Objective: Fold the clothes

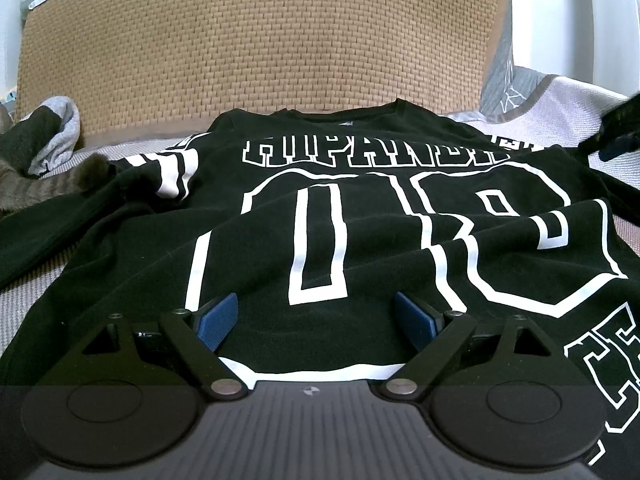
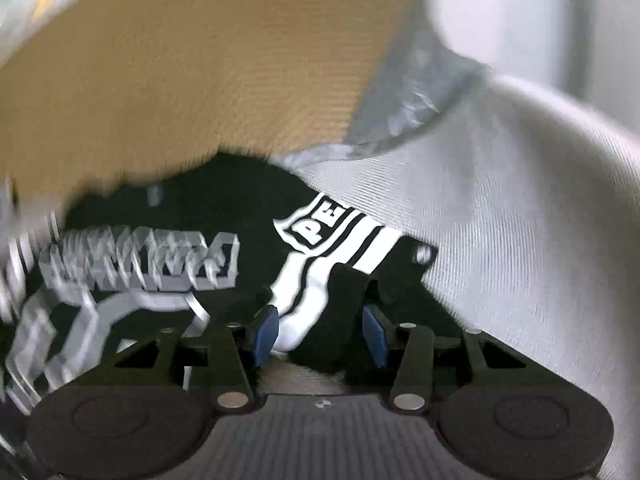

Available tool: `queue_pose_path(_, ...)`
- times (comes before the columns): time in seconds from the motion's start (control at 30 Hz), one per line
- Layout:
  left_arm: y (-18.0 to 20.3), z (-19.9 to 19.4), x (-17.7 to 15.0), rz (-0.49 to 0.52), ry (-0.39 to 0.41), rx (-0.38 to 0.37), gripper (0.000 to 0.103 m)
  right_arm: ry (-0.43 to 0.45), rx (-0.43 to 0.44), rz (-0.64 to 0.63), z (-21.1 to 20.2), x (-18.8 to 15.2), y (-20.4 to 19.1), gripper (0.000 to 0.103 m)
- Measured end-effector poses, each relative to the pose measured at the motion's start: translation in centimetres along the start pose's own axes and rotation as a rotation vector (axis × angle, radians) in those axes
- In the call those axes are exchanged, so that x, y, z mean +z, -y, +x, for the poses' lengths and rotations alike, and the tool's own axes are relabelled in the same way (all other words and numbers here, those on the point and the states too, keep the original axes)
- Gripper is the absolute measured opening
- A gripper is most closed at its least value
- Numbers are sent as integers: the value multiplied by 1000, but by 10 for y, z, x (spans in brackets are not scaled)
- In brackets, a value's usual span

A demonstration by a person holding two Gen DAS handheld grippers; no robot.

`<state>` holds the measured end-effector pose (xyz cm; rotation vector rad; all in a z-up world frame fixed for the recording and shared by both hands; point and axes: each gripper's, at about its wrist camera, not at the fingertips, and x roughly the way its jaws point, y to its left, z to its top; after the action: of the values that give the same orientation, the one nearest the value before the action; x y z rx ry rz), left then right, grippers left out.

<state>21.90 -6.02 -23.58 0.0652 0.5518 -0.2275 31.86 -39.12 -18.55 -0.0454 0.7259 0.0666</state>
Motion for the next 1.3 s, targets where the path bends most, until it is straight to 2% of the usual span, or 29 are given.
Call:
queue_pose_path(0.1, 0, 0, -1, -1, 3, 0, 89, -54, -38, -270, 17, -1, -21, 51)
queue_pose_path(0.2, 0, 0, -1, -2, 4, 0, 89, -91, -85, -479, 33, -11, -44, 51)
queue_pose_path(0.27, 0, -1, -1, -3, 5, -1, 89, -98, -90, -567, 40, -15, -53, 51)
queue_pose_path(0.4, 0, -1, -1, -3, 7, 0, 89, -95, -100, -648, 51, -17, -62, 54)
queue_pose_path(0.5, 0, 0, -1, -2, 8, 1, 89, -91, -88, -638, 58, -16, -58, 59)
queue_pose_path(0.6, 0, 0, -2, -2, 9, 0, 89, -88, -77, -580, 62, -12, -52, 60)
queue_pose_path(0.67, -1, 0, -2, -2, 9, 0, 89, -84, -97, -552, 65, -10, -48, 52)
queue_pose_path(0.73, -1, 0, -2, -2, 9, -1, 89, -83, -114, -533, 67, -9, -45, 49)
queue_pose_path(0.8, -1, 0, -2, -2, 9, -1, 89, -83, -138, -534, 69, -7, -44, 38)
queue_pose_path(0.93, -1, 0, -2, -2, 11, 0, 89, -83, -192, -533, 73, -2, -40, 32)
queue_pose_path(1.17, 0, 0, -2, 3, 13, 4, 89, -61, -235, -507, 75, -3, -40, 35)
queue_pose_path(1.3, -1, -1, -2, -1, 12, 0, 89, -75, -181, -470, 66, -2, -33, 37)
